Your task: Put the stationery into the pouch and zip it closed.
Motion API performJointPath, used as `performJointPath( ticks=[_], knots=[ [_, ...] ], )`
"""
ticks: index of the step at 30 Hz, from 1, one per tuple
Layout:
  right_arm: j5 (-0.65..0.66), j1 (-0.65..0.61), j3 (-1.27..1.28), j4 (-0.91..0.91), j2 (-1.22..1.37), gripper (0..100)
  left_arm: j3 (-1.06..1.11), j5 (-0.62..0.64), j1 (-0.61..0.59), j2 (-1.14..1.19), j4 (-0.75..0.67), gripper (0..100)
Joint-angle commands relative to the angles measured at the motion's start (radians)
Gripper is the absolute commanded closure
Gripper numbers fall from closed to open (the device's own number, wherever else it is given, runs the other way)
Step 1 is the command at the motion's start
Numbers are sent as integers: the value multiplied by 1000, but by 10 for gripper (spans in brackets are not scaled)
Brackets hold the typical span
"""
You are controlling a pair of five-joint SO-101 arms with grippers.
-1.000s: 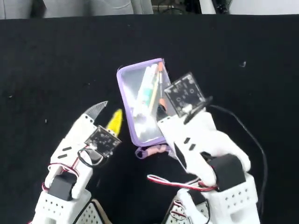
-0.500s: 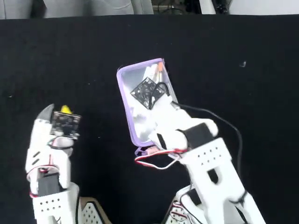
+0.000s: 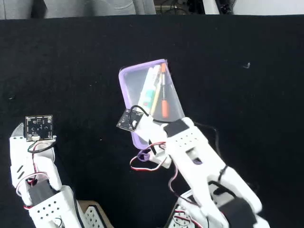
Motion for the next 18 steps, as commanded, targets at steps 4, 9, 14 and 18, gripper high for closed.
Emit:
performJointPath(
  ticks=[4, 9, 14, 18],
  knots=[
    [63, -26, -12, -150, 177, 846, 25, -3, -10, -9, 43, 873],
    [92, -44, -5, -195, 240, 847, 25, -3, -10, -9, 43, 873],
    [91, -75, -24, -213, 242, 847, 25, -2, -8, -9, 43, 873],
    [91, -106, -61, -218, 242, 847, 25, -2, -8, -9, 43, 873]
  ],
)
